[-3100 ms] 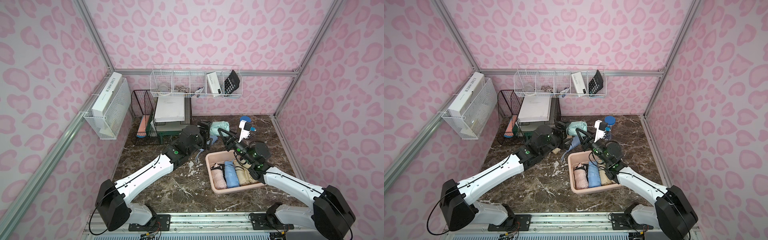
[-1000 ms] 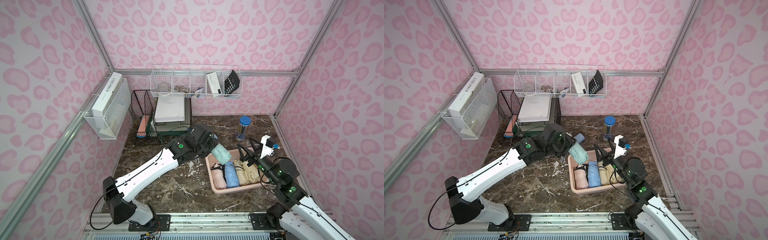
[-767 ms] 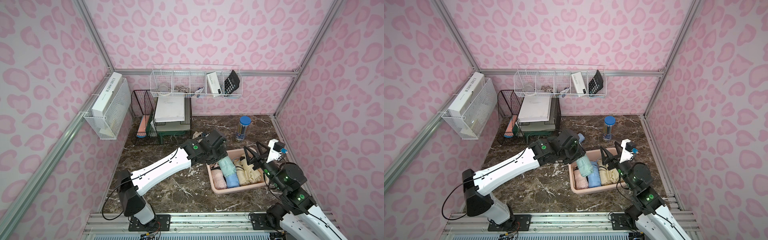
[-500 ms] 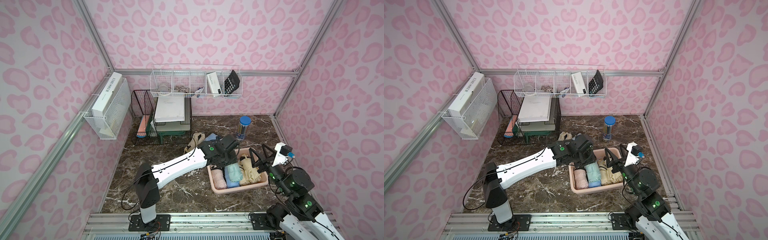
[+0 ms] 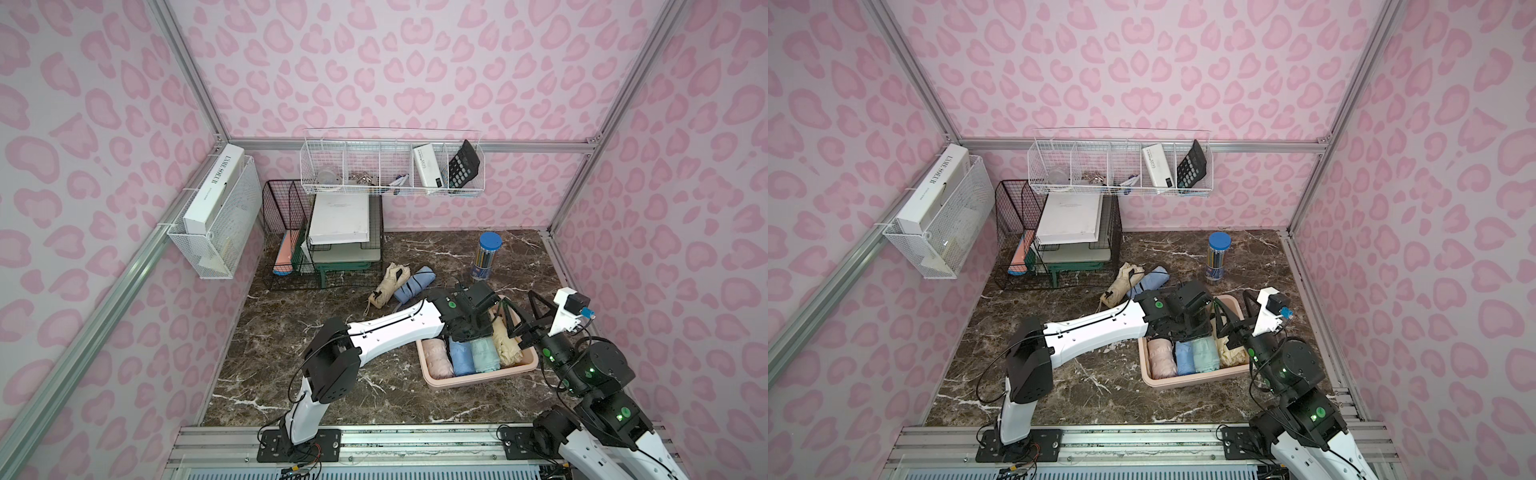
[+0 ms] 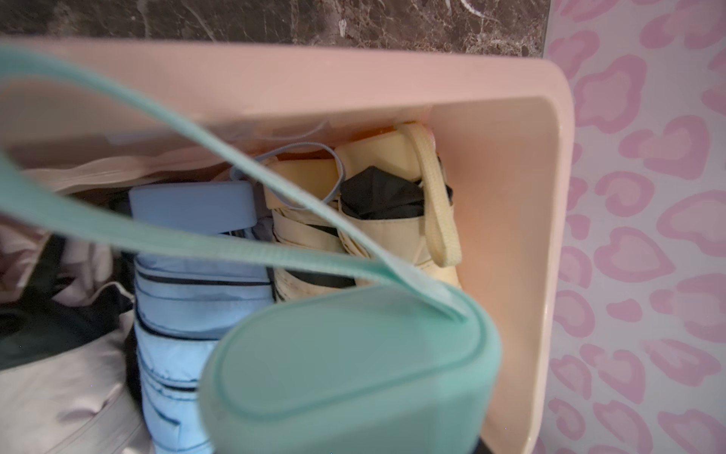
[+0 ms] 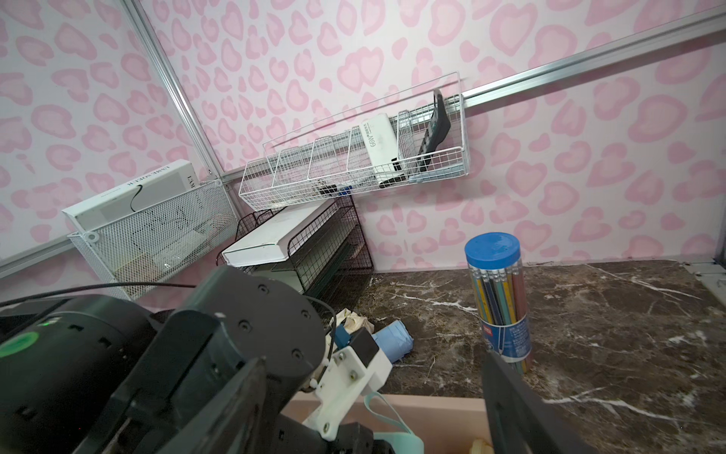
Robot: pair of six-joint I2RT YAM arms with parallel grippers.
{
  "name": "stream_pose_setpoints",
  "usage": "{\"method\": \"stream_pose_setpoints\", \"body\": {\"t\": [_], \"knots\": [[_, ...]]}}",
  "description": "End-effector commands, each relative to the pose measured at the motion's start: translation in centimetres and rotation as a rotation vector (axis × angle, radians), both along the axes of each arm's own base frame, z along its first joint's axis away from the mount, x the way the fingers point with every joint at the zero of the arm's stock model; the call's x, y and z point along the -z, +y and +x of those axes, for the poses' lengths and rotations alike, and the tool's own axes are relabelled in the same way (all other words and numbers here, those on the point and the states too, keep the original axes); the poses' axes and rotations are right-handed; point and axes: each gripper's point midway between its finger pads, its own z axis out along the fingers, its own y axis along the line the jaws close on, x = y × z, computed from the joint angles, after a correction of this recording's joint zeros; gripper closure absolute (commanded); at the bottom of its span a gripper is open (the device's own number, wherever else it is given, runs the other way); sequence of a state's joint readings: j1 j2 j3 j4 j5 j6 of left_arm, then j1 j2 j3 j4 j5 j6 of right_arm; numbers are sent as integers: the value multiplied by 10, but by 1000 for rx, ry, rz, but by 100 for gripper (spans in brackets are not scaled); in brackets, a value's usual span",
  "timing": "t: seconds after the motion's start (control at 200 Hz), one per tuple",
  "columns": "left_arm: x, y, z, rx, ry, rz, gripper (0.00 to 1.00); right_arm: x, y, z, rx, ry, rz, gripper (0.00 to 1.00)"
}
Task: Put the umbrella into the storage box
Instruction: Place the umbrella in the storage box.
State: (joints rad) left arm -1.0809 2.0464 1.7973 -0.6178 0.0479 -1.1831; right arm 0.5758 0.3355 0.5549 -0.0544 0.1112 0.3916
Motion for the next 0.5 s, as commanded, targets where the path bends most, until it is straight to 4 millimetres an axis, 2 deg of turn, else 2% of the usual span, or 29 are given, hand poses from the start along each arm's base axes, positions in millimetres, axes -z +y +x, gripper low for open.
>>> {"method": "stream_pose_setpoints", "body": {"t": [0.0, 0.125, 0.245, 0.375, 0.495], "knots": [[3, -9, 0, 7, 14, -24, 73, -2, -2, -1, 4, 0, 7, 21], [18, -13, -2, 16, 38, -12, 70, -2, -1, -1, 2, 3, 8, 21], [25, -16, -2, 17, 50, -12, 48, 0, 0, 0, -1, 9, 8, 21], [13, -11, 0, 6, 22, -14, 29, 1, 0, 0, -1, 14, 7, 21], [-6, -1, 5, -19, -19, -11, 20, 3, 1, 1, -3, 19, 3, 21]]}}
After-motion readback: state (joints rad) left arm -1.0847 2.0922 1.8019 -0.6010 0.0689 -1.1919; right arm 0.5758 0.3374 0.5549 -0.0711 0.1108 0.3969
